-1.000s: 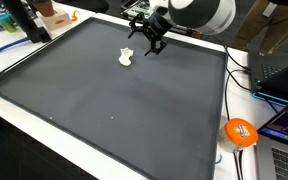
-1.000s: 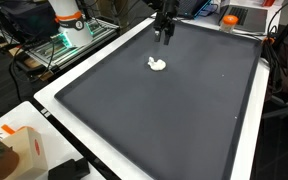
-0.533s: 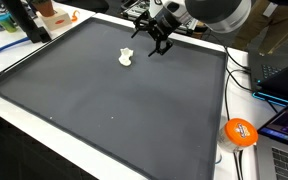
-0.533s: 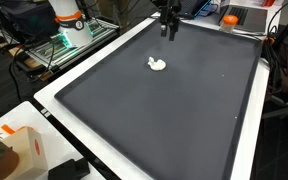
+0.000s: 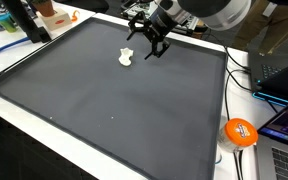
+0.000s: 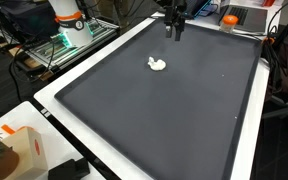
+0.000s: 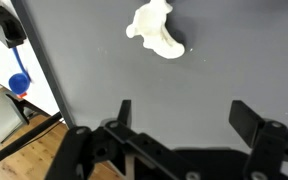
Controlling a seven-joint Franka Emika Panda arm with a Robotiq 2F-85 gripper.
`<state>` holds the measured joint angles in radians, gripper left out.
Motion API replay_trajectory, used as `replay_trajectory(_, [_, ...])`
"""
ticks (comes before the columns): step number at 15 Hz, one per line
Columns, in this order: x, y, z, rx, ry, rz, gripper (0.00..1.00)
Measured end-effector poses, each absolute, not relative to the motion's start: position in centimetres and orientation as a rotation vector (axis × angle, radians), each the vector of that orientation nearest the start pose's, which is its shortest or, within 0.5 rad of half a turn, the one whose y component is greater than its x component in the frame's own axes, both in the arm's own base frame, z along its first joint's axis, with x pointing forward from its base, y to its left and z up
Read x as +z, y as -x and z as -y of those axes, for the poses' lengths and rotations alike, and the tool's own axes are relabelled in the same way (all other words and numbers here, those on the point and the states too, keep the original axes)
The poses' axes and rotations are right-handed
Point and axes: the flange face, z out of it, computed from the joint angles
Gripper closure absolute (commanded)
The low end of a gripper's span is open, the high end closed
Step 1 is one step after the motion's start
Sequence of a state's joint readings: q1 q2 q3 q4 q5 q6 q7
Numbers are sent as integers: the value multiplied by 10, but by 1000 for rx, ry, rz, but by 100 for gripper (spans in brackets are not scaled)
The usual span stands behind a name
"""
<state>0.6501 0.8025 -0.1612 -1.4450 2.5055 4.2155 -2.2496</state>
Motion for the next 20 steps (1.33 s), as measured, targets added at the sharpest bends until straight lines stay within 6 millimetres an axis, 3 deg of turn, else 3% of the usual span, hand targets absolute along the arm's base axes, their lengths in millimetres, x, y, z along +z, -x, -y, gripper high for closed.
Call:
replay_trajectory(5, [275,-548,-147,302,-2676,151,0])
replay_trajectory(11, [280,-565,-77,186,-2897,270,0])
replay_trajectory(16, [281,-579,-57,168,-3057,444,0])
replay_trajectory(20, [277,-585,-48,165,-3088,522,0])
